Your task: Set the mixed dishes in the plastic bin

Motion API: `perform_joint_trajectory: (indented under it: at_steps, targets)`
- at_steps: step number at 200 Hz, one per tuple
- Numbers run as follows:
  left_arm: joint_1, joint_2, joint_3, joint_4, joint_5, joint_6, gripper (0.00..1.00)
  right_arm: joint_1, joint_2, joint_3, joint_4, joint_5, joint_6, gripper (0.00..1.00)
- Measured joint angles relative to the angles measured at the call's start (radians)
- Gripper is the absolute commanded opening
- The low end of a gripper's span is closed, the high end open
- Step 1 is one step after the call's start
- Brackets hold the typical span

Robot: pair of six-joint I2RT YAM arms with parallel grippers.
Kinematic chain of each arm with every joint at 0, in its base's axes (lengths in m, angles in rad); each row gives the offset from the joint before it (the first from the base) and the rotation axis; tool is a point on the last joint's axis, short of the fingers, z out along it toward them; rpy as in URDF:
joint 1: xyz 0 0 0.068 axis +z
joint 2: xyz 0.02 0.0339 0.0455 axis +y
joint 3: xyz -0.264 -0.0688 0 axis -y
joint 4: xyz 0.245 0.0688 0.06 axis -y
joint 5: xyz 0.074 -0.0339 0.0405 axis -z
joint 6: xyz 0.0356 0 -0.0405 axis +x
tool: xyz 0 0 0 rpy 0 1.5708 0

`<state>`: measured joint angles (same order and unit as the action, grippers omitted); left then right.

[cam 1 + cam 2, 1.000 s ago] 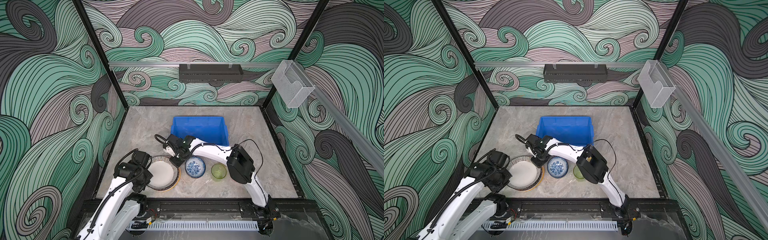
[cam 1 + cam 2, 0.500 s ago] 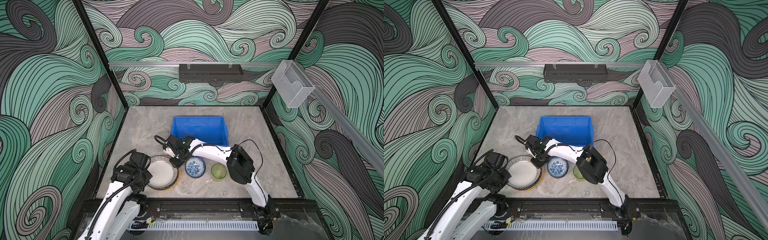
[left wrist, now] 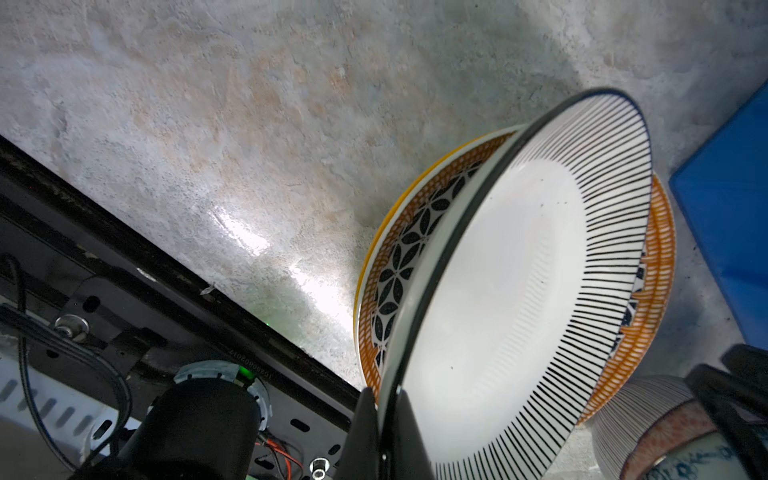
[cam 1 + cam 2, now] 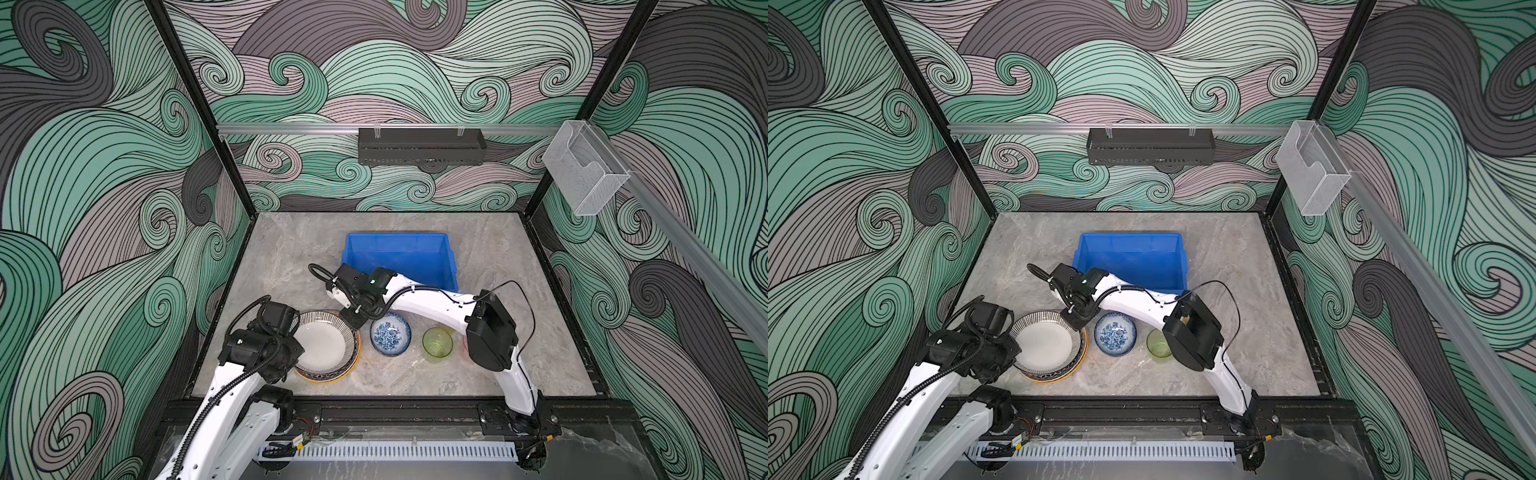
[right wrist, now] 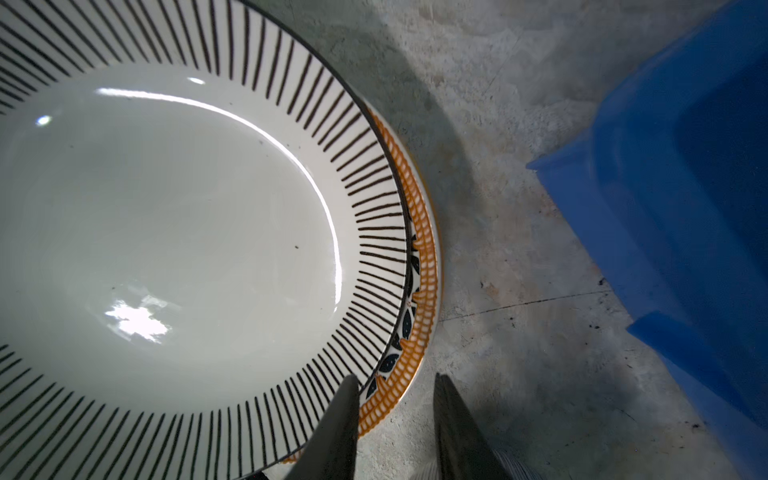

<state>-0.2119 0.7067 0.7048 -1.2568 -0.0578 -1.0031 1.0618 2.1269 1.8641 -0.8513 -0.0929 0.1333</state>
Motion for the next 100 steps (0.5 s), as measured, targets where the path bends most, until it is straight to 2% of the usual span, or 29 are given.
perform_joint_trajectory:
  at_steps: [100]
  targets:
    - [0.0, -0.037, 0.067, -0.049, -0.029, 0.076, 0.0, -0.012, -0.142, 0.003, 0.006, 0.092, -0.004, 0.33]
